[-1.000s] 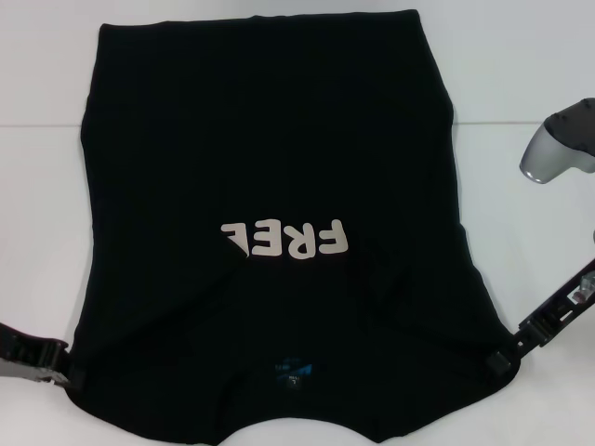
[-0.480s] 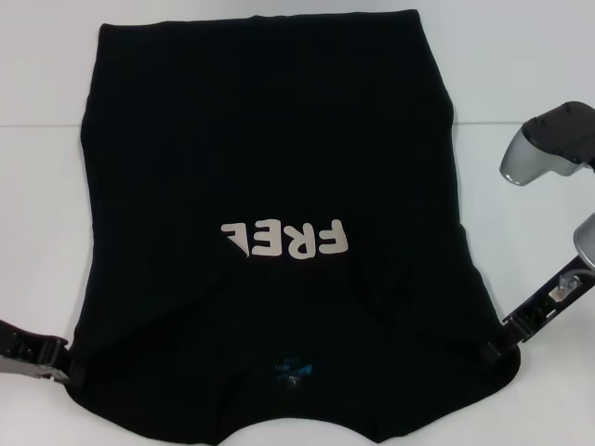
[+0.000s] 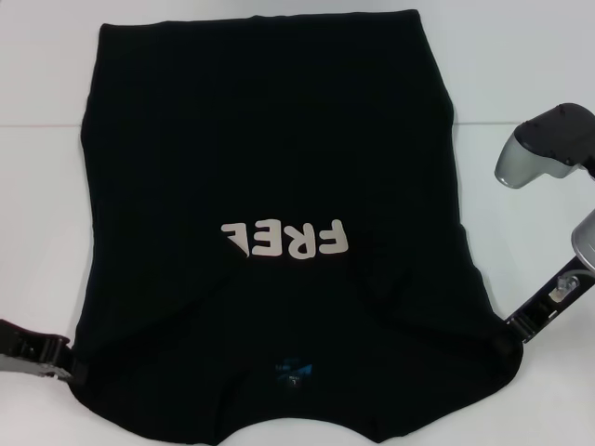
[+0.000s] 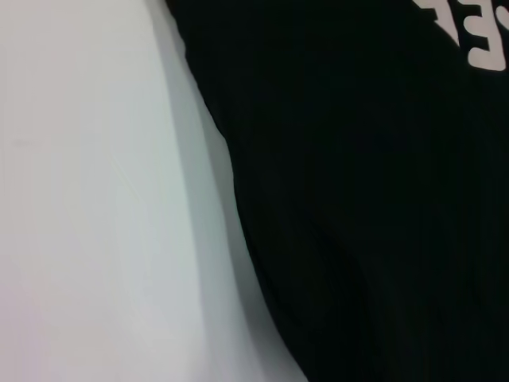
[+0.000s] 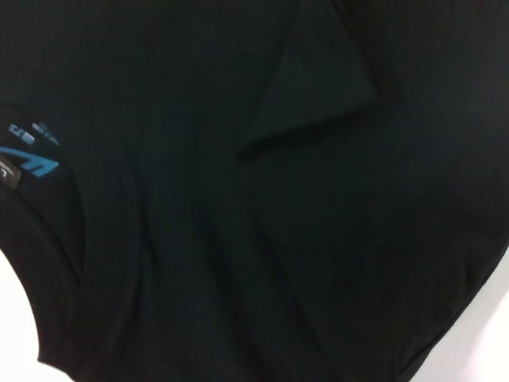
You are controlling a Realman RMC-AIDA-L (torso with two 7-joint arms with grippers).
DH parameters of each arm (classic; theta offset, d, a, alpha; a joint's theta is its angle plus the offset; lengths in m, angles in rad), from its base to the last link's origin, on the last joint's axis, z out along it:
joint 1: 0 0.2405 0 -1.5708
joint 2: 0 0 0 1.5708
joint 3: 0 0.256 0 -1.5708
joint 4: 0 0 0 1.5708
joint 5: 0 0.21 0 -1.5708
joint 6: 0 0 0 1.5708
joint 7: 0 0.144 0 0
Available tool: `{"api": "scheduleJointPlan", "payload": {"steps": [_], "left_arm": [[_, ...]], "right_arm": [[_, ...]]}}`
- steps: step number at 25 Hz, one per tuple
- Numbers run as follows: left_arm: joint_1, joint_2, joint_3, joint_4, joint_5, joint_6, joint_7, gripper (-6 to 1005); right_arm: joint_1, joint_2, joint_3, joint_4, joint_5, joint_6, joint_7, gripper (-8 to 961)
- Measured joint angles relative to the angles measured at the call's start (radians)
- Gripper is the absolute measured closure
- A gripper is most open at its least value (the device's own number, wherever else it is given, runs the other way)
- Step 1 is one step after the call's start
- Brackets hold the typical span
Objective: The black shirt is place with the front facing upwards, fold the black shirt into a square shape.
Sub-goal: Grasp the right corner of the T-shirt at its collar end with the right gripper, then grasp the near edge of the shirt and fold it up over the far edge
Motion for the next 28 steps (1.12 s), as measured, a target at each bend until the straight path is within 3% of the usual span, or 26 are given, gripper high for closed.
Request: {"api": "scheduleJointPlan", "payload": {"steps": [2,6,11,16,22,25,28], "left_arm": [[0.0,0.001,-0.002,-0.001,-0.012,0.001,0.008,967],[0.0,0.018,-0.03,-0.023,-0.046,0.012,0.021,966],[-0.005,0.073,-0.056,-0.124,-0.101,0.059,0.057,966],[-0.009,0.12,-0.105,-0.248,-0.126,0.143,0.157,966],[-0.007,0.139,-0.107,-0.377,-0.122,0.279,0.285,967],[-0.001,0.138,-0.102,-0.389,-0.12,0.295,0.315,967],[-0.003,0.146,-0.163,-0.391,-0.132,0.287,0.322,967]], "right_arm": [[0.001,0.0,0.001,0.001,-0.002,-0.001,0.0,845],[0.0,-0.012,0.01,-0.004,0.004,-0.018,-0.008,849],[-0.005,-0.039,0.051,-0.011,0.007,-0.075,-0.05,854],[-0.034,-0.069,0.131,-0.002,0.008,-0.264,-0.206,875],[-0.08,-0.059,0.121,0.012,0.0,-0.362,-0.293,893],[-0.087,-0.05,0.12,0.036,0.0,-0.354,-0.3,896],[-0.081,-0.051,0.179,0.057,0.018,-0.305,-0.294,897]]}}
